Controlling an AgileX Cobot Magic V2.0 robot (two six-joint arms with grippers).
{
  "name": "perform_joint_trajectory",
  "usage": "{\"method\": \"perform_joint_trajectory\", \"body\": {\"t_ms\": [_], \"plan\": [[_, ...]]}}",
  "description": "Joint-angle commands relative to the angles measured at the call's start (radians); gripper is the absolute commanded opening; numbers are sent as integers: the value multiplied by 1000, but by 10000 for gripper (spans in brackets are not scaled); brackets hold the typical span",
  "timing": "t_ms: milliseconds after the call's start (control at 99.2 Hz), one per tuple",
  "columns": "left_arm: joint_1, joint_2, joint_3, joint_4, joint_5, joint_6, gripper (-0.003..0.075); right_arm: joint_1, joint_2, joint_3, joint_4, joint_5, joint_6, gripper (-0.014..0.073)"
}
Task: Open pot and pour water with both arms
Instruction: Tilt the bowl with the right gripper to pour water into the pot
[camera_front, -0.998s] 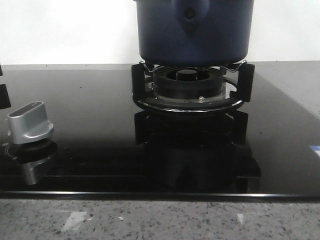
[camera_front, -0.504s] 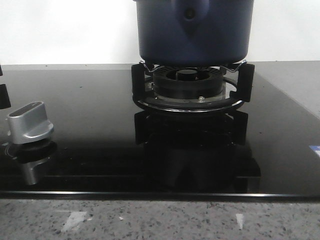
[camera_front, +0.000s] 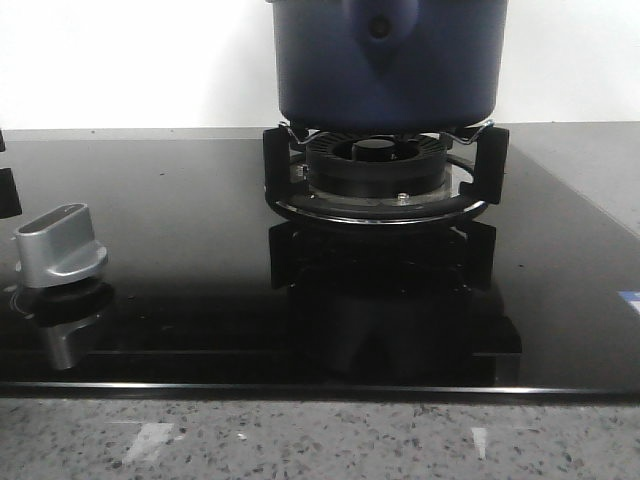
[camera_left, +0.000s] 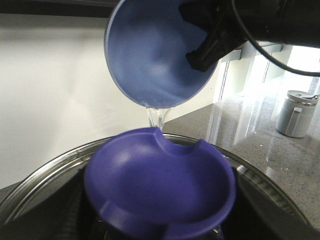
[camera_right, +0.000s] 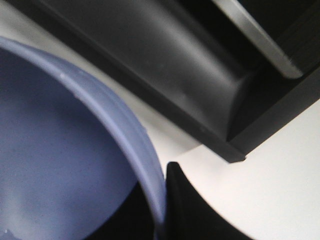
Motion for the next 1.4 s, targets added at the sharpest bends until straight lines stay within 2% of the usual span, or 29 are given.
{"method": "perform_joint_trajectory", "body": {"t_ms": [0, 252, 564, 826, 977, 1098, 1260, 1391], "plan": [[-8, -23, -33, -81, 18, -5, 253, 15, -41, -27, -143, -17, 13, -45], [-8, -23, -33, -81, 18, -5, 253, 63, -41, -27, -329, -20, 13, -46], [-8, -23, -33, -81, 18, -5, 253, 63, -41, -27, -327, -6, 13, -46], [-8, -23, -33, -81, 18, -5, 253, 63, -41, -27, -131, 59, 13, -46], [-8, -23, -33, -81, 22, -5, 253, 52, -41, -27, 59, 115, 13, -46], [-8, -23, -33, -81, 23, -5, 253, 27, -47, -27, 157, 153, 13, -46], [-8, -23, -33, -81, 34, -5, 253, -43, -99, -29, 316, 153, 13, -47], [-8, -23, -33, -81, 46, -5, 253, -186, -176, -29, 514, 144, 11, -50]]}}
